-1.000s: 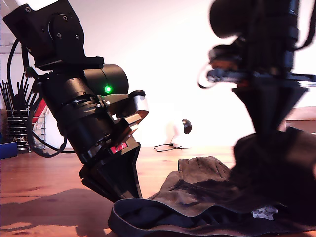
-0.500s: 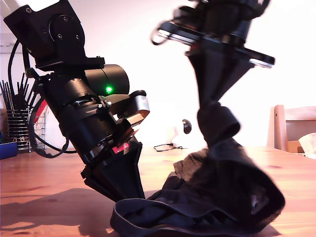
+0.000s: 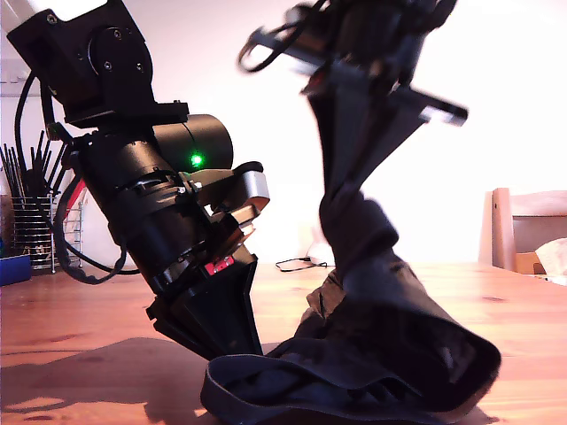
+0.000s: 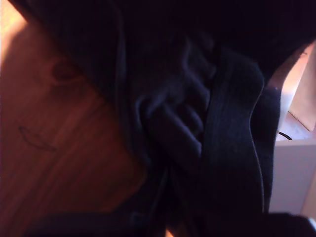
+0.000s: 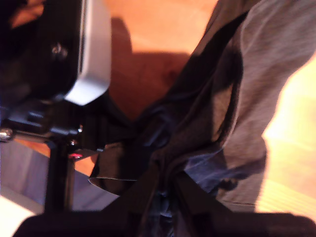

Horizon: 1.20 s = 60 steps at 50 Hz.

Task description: Fold the underwear in front of you. After folding it, place it to the right side.

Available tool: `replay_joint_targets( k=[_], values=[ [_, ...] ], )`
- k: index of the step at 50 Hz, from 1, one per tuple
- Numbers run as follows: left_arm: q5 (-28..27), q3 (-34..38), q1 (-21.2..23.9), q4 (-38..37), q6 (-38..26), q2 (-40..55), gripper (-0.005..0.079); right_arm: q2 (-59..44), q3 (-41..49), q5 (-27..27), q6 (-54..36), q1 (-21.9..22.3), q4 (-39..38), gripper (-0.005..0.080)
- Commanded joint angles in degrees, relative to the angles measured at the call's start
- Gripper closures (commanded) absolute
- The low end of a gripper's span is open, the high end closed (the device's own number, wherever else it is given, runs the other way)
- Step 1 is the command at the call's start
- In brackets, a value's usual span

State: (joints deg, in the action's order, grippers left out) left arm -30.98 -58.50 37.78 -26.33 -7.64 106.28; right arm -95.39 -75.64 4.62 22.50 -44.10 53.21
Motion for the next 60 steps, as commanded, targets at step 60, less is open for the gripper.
replay_joint_targets(
  k=[60],
  values=[
    [3.63,0.55,0.04,1.68,-0.02,2.14,0.0764,-6.23,6.47,10.01,6.27,-1.64,-14.01,0.0764]
  ],
)
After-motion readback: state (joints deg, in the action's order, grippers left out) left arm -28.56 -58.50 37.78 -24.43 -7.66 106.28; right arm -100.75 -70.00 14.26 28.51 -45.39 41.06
